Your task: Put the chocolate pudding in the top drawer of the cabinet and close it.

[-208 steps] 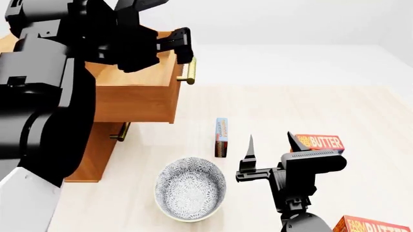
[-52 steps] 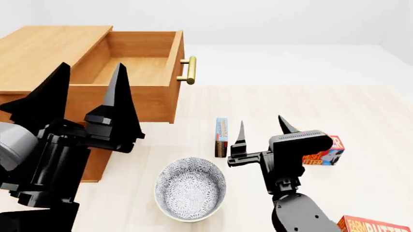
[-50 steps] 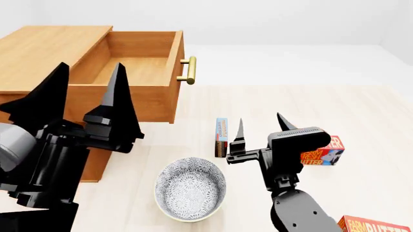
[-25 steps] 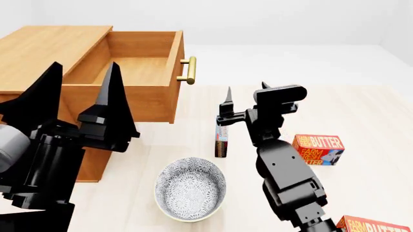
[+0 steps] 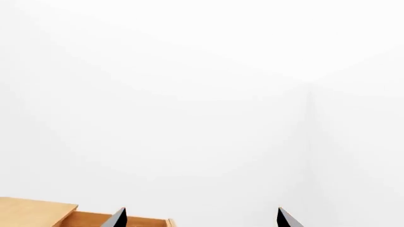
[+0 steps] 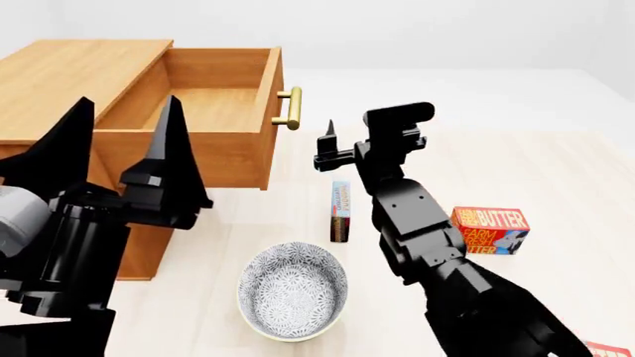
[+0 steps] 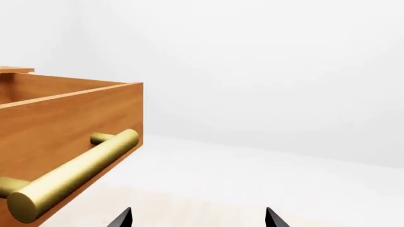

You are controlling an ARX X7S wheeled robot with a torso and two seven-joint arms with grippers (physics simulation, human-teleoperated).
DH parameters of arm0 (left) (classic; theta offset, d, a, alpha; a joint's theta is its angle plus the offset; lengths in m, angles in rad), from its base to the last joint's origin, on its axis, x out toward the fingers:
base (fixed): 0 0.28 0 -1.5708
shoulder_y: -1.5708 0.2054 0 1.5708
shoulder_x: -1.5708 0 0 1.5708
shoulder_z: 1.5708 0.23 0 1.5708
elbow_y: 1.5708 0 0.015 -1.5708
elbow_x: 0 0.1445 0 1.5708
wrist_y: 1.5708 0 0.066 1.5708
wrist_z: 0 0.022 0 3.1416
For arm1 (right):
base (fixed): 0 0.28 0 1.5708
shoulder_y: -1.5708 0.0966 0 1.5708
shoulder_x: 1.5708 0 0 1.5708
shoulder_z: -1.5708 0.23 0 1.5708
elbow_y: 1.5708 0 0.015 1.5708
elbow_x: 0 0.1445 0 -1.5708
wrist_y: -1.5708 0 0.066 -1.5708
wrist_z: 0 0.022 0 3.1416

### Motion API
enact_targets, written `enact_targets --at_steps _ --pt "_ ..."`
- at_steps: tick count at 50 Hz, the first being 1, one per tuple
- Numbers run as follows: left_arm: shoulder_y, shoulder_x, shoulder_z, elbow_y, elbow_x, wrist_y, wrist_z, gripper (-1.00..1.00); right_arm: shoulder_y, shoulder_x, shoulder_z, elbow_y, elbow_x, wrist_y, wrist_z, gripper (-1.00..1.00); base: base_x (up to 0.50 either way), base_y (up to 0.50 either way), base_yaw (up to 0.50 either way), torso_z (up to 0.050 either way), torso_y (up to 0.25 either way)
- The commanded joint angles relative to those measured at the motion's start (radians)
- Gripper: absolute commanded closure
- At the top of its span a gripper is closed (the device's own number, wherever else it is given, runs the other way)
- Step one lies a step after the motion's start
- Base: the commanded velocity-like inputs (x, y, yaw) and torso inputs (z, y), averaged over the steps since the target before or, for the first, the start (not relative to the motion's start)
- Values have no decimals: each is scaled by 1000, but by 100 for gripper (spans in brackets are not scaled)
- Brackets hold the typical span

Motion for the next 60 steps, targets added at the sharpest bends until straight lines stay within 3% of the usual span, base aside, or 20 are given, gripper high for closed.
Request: enact_targets --at_steps 1,13,37,50,60 --pt "1 -13 2 -8 3 7 -23 -100 83 -14 -320 117 308 -57 33 -100 0 0 0 0 0" --pt "5 -37 -6 17 -7 -14 -63 -100 81 -14 -238 119 228 -6 52 -100 0 0 0 0 0" --pt "1 -42 -38 -6 -71 6 -87 -100 97 -14 -468 112 450 12 34 -100 0 0 0 0 0" --pt "28 -59 -68 35 -111 15 -105 -100 94 -14 -500 105 482 8 24 -100 0 0 0 0 -28" --pt "29 -77 -57 43 -103 25 -111 -100 93 -14 -505 103 485 11 25 -100 0 0 0 0 -235"
